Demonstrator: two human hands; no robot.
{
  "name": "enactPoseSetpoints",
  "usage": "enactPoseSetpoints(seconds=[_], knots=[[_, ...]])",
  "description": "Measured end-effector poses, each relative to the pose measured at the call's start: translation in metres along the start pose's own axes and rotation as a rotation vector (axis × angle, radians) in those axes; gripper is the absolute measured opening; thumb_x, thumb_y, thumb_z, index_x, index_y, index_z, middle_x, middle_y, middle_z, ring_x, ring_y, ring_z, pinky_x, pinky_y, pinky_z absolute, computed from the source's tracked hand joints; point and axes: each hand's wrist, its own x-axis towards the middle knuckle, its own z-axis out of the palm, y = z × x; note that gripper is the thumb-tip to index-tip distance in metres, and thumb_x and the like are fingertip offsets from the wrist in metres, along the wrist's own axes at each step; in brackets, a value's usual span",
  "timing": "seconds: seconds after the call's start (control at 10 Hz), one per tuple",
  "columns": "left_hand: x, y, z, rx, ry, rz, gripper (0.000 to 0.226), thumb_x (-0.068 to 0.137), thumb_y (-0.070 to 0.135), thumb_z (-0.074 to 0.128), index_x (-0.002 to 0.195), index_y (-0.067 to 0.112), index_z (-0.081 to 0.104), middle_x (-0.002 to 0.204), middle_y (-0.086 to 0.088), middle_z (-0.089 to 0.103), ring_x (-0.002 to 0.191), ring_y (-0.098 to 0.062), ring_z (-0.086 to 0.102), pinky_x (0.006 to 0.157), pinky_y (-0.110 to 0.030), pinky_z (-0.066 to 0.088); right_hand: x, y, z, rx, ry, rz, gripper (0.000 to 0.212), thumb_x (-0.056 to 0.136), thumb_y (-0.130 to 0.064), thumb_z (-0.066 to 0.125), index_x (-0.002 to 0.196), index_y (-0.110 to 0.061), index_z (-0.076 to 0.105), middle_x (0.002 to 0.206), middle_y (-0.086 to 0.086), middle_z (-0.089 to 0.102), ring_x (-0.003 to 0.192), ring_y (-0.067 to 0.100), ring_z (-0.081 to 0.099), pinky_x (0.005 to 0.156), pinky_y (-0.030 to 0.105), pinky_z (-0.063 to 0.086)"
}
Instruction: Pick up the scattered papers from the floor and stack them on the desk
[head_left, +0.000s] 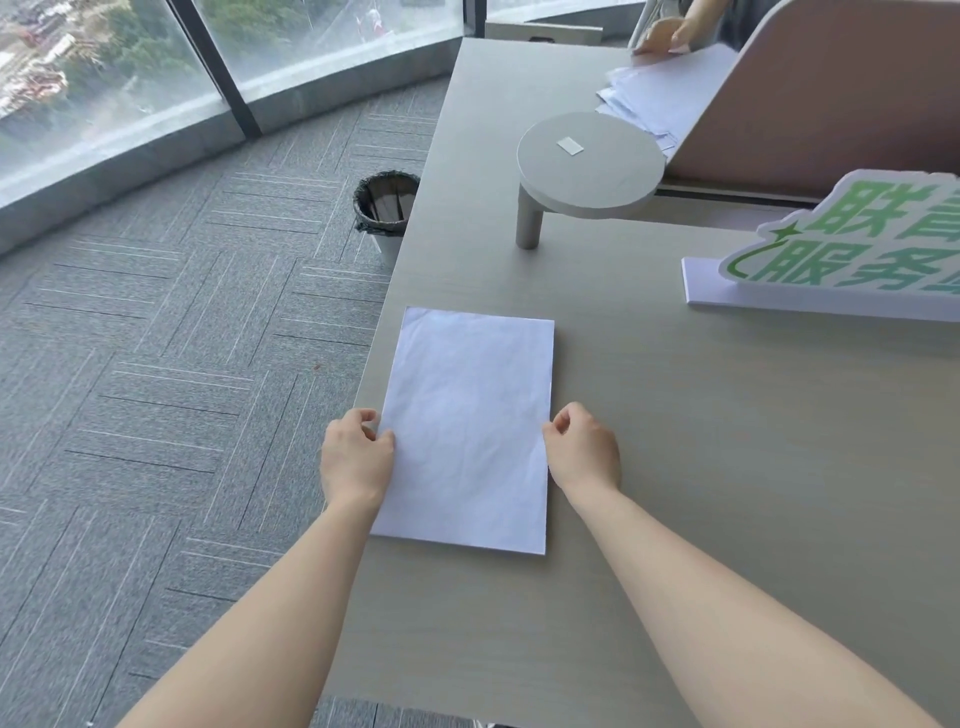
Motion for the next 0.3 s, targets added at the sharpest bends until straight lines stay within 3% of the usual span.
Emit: enactPoseSetpoints(seconds=[0.1, 0.3], knots=[[-0.008, -0.002, -0.006, -0.018, 0.027, 0.031, 0.032, 0.089, 0.019, 0.06, 0.12, 0.009, 0.061, 0.109, -0.013, 0.06, 0.088, -0.019, 0.048, 0.081, -0.028, 0.033, -0.005, 0.007, -0.004, 0.025, 0.011, 0.014, 0.014, 0.09, -0.02, 0.048, 0.082, -0.012, 0.056, 0.074, 0.0, 0.061, 0.068, 0.024, 0.053, 0.053, 0.031, 0.035], [-0.036, -0.011, -0.018, -0.107, 0.076, 0.075, 0.024, 0.092, 0.013, 0.055, 0.112, 0.007, 0.065, 0.103, -0.009, 0.059, 0.089, -0.018, 0.051, 0.083, -0.028, 0.036, -0.027, 0.04, -0.008, 0.171, -0.039, 0.092, 0.018, 0.085, -0.019, 0.045, 0.071, -0.015, 0.056, 0.068, 0.004, 0.065, 0.065, 0.034, 0.066, 0.061, 0.039, 0.054]])
